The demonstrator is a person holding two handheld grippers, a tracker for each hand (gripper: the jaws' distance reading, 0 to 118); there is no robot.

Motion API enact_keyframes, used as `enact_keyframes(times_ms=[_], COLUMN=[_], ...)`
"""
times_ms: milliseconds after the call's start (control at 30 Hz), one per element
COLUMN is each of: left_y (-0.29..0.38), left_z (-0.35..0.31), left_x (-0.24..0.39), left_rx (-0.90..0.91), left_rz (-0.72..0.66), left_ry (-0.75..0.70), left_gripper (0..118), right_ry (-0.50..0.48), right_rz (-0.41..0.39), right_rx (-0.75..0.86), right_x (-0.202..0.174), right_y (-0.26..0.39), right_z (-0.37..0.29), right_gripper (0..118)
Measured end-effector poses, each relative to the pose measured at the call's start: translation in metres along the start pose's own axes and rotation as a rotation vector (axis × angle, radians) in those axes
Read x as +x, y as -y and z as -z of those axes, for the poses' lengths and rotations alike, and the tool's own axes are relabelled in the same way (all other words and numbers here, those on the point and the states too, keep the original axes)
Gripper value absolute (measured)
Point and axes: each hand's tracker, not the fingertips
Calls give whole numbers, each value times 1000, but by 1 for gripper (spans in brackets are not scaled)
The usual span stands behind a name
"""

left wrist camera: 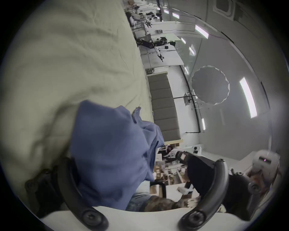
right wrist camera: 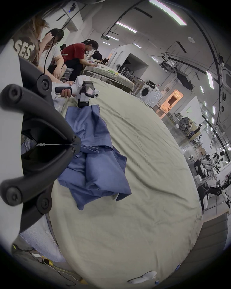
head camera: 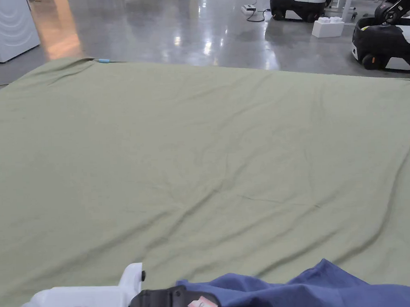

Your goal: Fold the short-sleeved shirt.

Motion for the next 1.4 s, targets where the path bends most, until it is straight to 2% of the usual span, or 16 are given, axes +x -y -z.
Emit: enact_keyframes(times_ms=[33,100,133,200,367,500,700,833,1033,1167,1233,1267,1300,1333,1367,1400], left_y=[0,4,7,11,21,31,48,50,10,3,5,9,12,15,18,20], left_z=[5,15,16,14,-20,-75,-112,-64,61,152,179,188,192,190,186,180], left_x=[3,-3,-9,4,31,51,101,146,168,147,127,123,123,129,135,145], left_rx=[2,11,17,38,62,211,359,327,99,-42,-125,-148,-139,-122,-118,-118], left_rz=[-51,-180,-194,-147,-161,-144,-117,-75,118,204,181,172,175,175,177,166], left_ry=[-31,-216,-280,-154,-214,-230,-448,-409,-412,-613,-651,-649,-626,-520,-414,-331], left_gripper=[109,26,24,23,24,24,24,24,24,24,24,32,54,81,101,105], right_ry=[2,4,5,7,33,33,30,8,-8,10,27,36,43,50,55,59], right_rz=[-5,-6,-4,1,17,37,49,59,55,84,95,100,105,110,112,115], right_rx=[-1,-3,-3,-2,18,35,17,3,11,54,67,70,72,73,73,72], right_x=[-1,-1,-1,1,6,12,20,25,36,49,54,58,60,63,65,66], right_y=[0,1,1,2,4,3,6,8,11,15,16,16,16,16,15,14], right_z=[1,0,0,-1,-9,-11,-4,-1,-8,-22,-28,-31,-32,-33,-33,-32], right_gripper=[3,3,3,3,3,3,3,3,3,3,3,3,3,3,3,3])
